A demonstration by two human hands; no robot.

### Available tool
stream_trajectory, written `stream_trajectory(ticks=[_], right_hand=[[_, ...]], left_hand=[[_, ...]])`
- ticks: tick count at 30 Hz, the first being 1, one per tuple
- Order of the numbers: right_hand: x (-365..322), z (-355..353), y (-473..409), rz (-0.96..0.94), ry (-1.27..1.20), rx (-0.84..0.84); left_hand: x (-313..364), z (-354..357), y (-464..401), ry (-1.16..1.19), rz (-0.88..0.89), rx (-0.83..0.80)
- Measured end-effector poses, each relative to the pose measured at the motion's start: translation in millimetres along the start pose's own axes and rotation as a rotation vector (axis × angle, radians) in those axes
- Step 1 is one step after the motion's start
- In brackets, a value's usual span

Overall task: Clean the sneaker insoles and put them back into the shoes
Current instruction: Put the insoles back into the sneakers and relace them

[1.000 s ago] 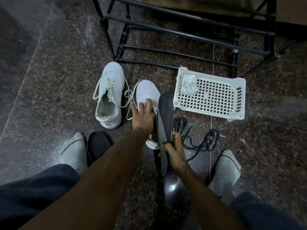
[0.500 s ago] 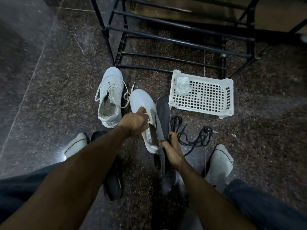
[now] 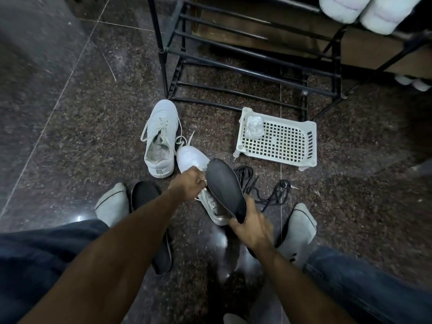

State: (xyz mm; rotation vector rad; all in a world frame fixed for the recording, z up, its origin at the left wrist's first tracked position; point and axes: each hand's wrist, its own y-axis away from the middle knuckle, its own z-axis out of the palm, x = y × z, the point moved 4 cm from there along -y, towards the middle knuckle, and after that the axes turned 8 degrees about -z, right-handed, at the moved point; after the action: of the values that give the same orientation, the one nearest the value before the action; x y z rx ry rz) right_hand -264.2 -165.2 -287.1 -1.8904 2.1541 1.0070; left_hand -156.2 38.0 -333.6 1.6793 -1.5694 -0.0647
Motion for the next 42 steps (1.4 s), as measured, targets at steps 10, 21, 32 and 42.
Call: stream_trajectory(ticks=[10,21,32,42], right_hand=[[20,-49,17,-0.215,0.503,-0.285],[-30,-9,-21,-0.018,0.280,-0.245],[24,2,-20,0.194,-0.310,-0.227],[9,28,-46,0.166,-0.123,-0.065]], left_hand=[[6,2,-5,-0.055,-0.028,0.017],[4,6,-8,-0.093,-0.027,0.032],[0,10,-11,-0.086,-0.087,0.044],[3,13,-9,-0.055,-0.053,0.036]])
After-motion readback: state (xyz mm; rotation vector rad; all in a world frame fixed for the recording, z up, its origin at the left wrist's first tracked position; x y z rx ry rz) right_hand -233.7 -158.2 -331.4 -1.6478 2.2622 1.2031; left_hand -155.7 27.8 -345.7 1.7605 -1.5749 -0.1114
